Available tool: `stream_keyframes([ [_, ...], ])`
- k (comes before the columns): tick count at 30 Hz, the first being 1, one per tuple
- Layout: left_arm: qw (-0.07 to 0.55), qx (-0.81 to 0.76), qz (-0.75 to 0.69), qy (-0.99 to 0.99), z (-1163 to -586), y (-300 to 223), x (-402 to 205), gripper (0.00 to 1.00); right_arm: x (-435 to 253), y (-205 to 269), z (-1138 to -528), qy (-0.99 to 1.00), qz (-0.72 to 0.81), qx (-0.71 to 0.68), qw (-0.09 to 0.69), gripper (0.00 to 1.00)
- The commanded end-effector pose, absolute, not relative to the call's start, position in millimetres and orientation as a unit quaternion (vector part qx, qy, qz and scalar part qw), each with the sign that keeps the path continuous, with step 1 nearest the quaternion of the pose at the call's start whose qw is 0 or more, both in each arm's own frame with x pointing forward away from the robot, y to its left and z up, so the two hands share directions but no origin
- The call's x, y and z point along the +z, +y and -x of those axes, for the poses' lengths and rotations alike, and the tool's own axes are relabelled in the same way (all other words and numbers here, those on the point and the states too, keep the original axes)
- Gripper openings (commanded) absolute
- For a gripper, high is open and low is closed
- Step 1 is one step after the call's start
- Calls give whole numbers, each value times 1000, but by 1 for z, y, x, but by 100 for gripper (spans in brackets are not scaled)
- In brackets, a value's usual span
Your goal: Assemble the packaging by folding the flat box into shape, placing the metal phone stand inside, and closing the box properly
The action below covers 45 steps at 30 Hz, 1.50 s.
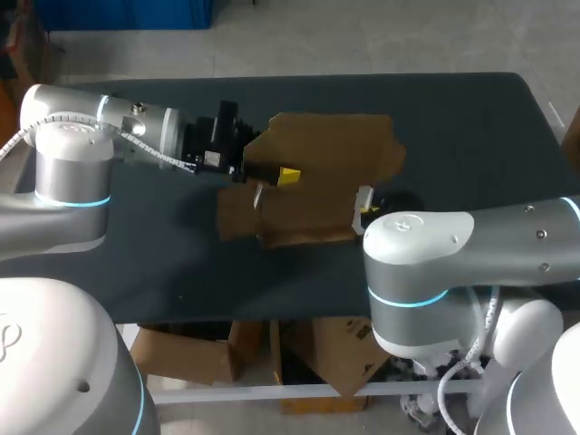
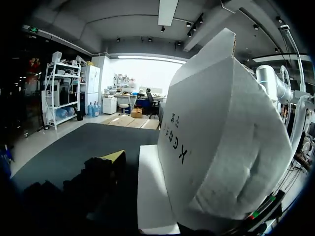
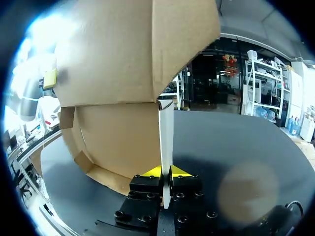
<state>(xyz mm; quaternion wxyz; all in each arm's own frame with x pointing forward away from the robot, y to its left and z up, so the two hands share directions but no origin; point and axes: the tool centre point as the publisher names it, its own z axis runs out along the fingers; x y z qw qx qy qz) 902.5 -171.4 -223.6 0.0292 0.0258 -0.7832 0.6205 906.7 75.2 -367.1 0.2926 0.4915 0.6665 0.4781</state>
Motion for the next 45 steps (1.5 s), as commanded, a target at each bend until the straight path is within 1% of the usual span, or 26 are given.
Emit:
stream_keyframes([
  [1,24,617,-25,-787,-898,-173,-219,100,-364,64,-905,674,-488,482,277,0],
  [16,-8,589,-1,-808,-881,-162,-215,100,-357,47,-906,683,-471,507,232,0],
  [26,-40,580,1,-813,-871,-147,-215,100,-356,41,-910,699,-468,510,179,0],
  [37,-52,561,8,-826,-865,-131,-214,100,-358,38,-913,728,-451,505,106,0],
  [45,-73,556,7,-828,-869,-116,-209,100,-356,33,-914,745,-451,489,59,0],
])
